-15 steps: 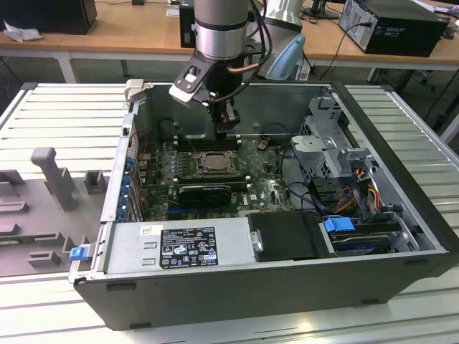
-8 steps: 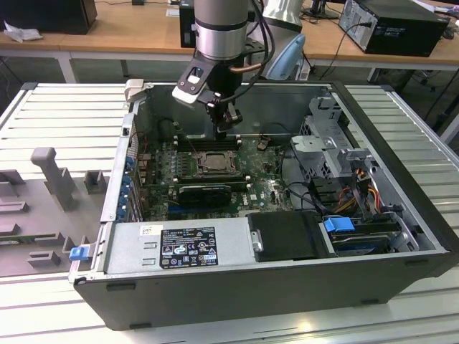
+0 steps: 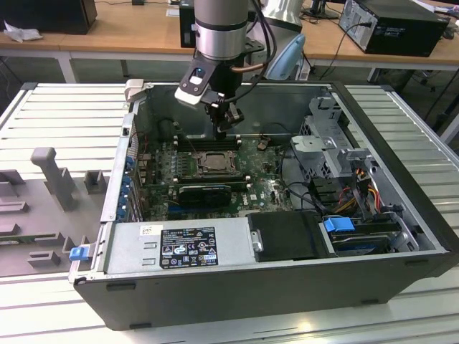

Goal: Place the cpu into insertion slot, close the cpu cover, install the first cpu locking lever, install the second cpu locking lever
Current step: 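Install the first cpu locking lever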

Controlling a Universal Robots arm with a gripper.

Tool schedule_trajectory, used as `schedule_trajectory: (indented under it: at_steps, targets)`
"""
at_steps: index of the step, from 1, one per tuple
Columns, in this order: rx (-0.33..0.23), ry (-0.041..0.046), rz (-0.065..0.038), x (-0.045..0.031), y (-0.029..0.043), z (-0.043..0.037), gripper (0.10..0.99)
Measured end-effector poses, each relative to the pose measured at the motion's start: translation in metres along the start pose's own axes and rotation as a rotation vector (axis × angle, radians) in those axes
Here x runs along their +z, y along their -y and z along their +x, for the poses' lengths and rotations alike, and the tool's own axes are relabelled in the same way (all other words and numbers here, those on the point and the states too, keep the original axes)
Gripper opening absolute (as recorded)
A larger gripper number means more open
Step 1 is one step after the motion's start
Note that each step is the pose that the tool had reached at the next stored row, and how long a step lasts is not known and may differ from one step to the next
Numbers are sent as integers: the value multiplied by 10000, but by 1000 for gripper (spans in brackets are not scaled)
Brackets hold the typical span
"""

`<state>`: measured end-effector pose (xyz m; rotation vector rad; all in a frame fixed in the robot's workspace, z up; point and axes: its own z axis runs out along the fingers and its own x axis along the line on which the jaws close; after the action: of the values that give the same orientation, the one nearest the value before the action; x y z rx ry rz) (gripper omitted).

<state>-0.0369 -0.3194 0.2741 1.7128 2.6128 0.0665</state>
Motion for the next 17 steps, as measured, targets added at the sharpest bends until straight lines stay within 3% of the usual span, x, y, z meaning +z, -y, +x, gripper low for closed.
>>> schedule_trajectory:
  at_steps: [8,17]
  targets:
    - [-659,-29,6,0,0,0,106]
    - [-2548,-114,24,0,0,0,106]
